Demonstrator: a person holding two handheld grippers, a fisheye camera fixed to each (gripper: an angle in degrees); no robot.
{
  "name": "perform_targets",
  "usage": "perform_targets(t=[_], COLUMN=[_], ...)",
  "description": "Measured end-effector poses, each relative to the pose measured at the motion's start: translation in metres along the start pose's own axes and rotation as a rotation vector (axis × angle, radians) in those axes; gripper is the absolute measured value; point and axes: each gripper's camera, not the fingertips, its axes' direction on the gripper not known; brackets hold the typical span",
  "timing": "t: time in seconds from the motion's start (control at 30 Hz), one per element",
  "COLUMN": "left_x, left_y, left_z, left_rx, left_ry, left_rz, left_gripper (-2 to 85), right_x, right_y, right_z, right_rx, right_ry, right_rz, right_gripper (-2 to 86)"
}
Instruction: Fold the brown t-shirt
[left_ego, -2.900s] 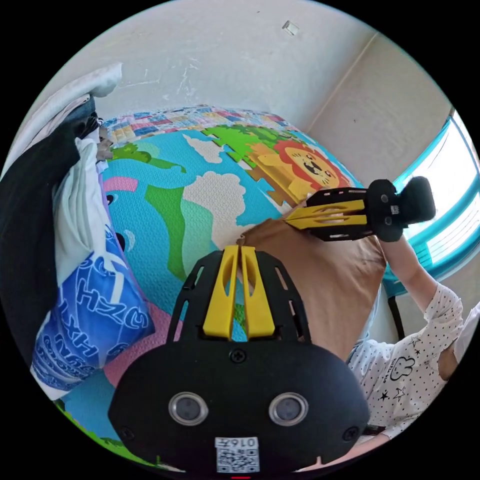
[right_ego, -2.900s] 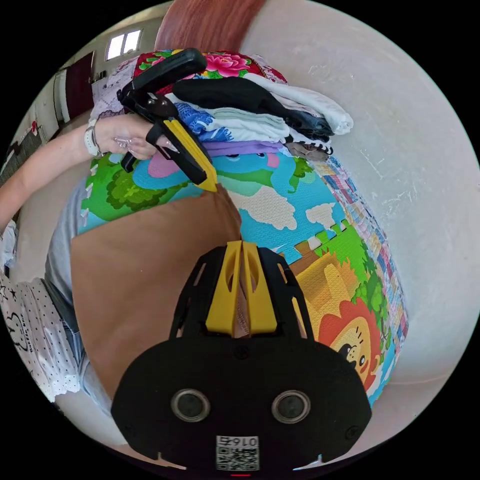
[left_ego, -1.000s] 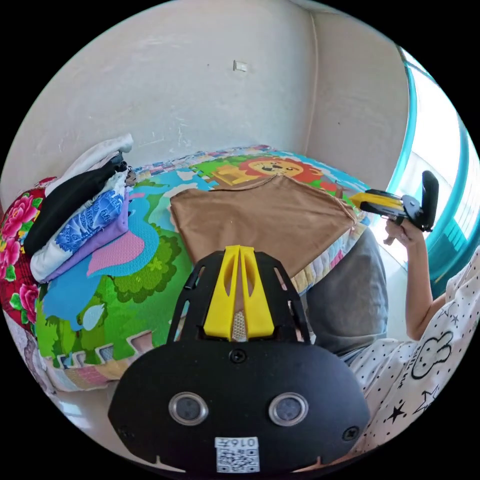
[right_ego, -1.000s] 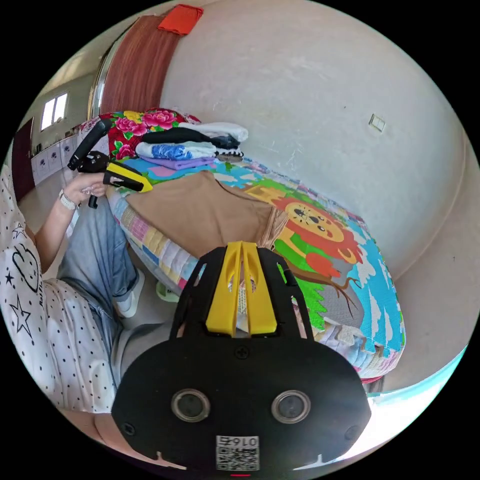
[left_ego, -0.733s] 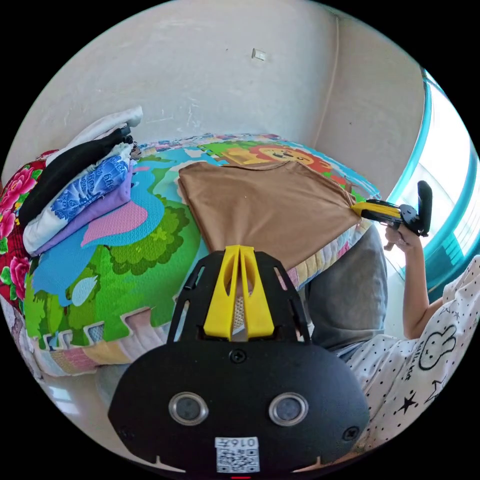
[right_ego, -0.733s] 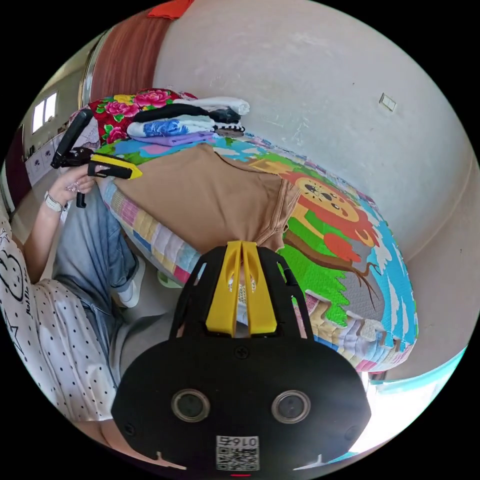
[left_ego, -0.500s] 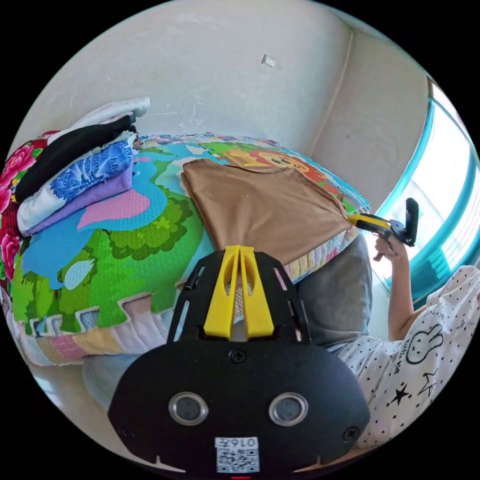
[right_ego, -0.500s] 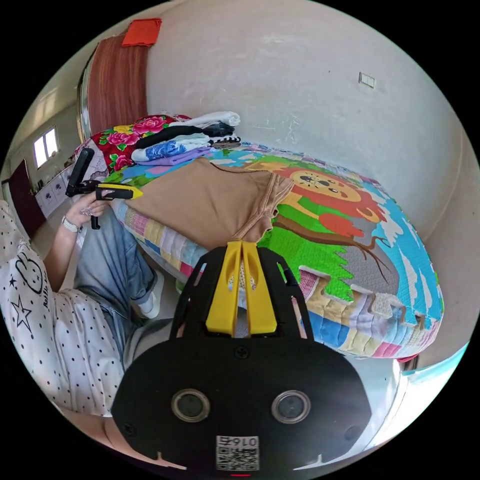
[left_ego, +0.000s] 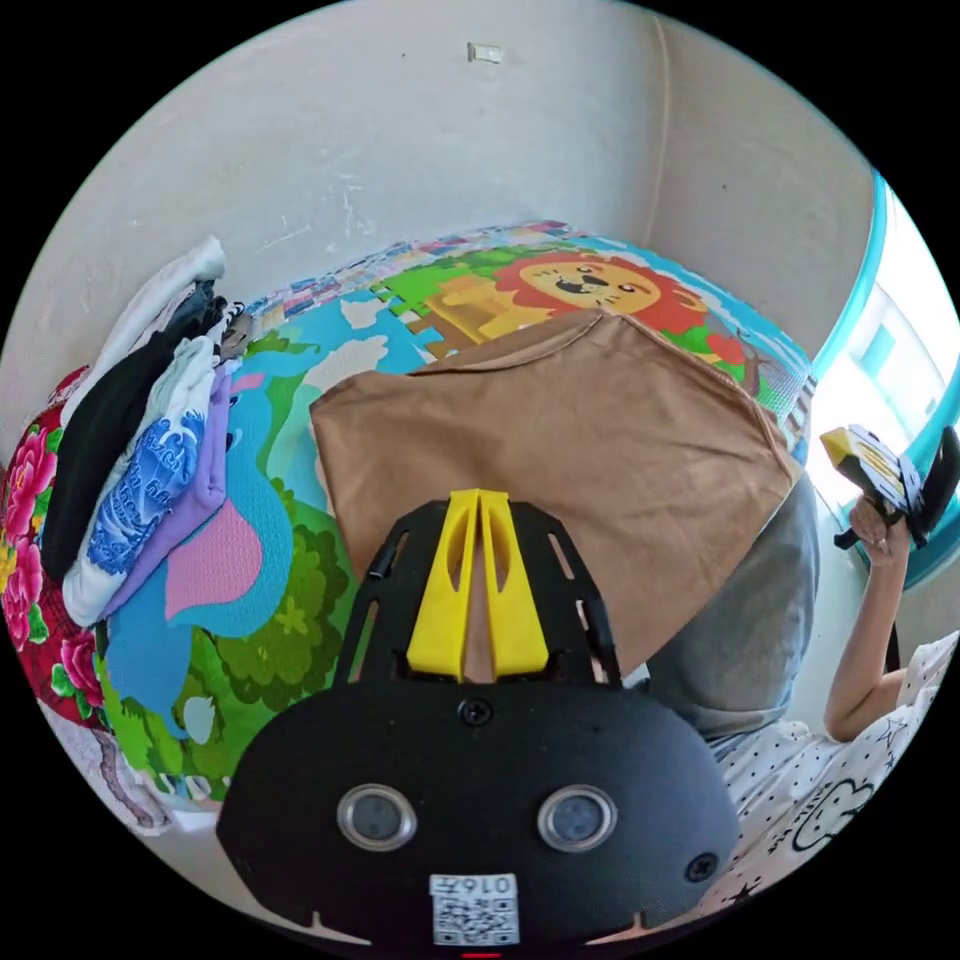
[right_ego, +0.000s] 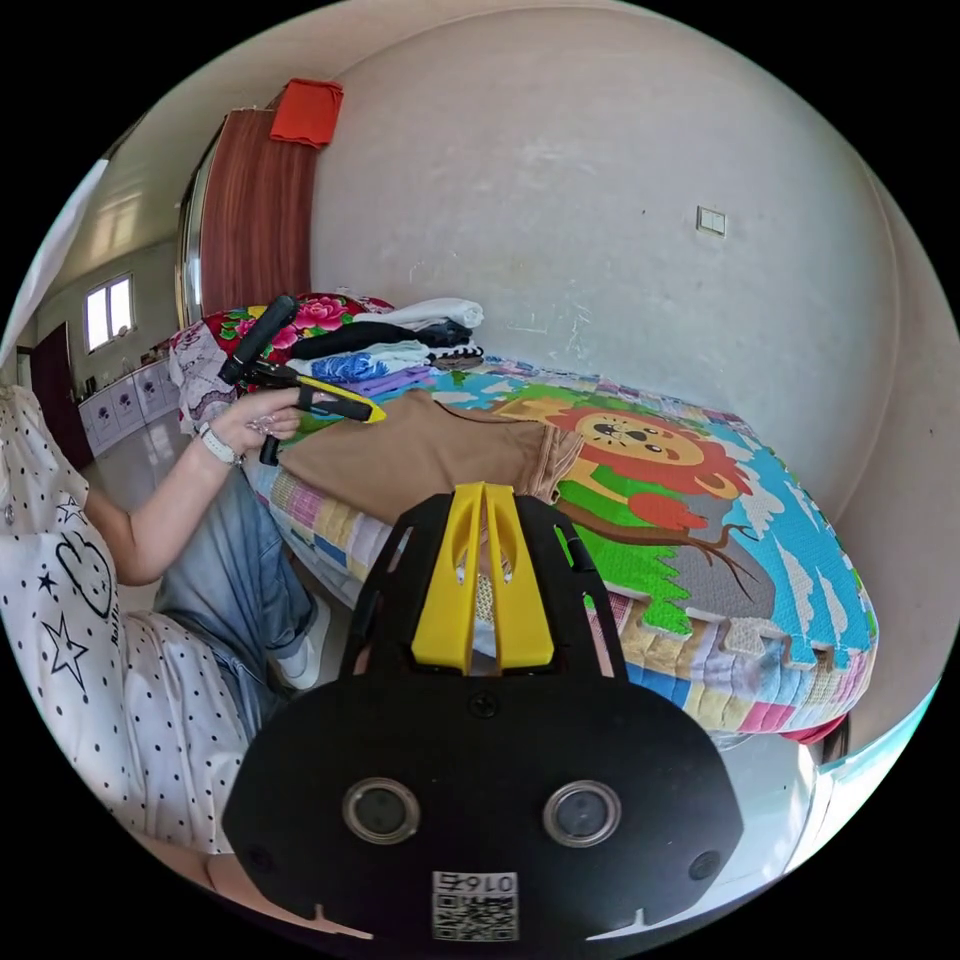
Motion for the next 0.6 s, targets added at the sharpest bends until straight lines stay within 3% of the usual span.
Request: perform_targets(t=[0.37,0.5,0.6], left_x=[-0.04,-0.009,0.021], left_y=[0.089,0.106,0.102], left_z=[-0.096,-0.139,-0.161], left_rx=[0.021,0.176,0.2], left_ry=[-0.1,-0.017,-0.083], left_rz=[-0.17,-0.049,-0.008], left_gripper=[-1.0,-0.9,-0.8], right_x=[-0.024,-0.069,-0.113], right_y=[0.022,0.018,0.013], right_z=[0.0,0.005,0.026], right_rx=[0.0,0.094,-0.025], right_ry=[0.013,0.023,0.037], right_rz=[-0.014,-0.192,-0.413], right_gripper=[5.2,12.8,14.4])
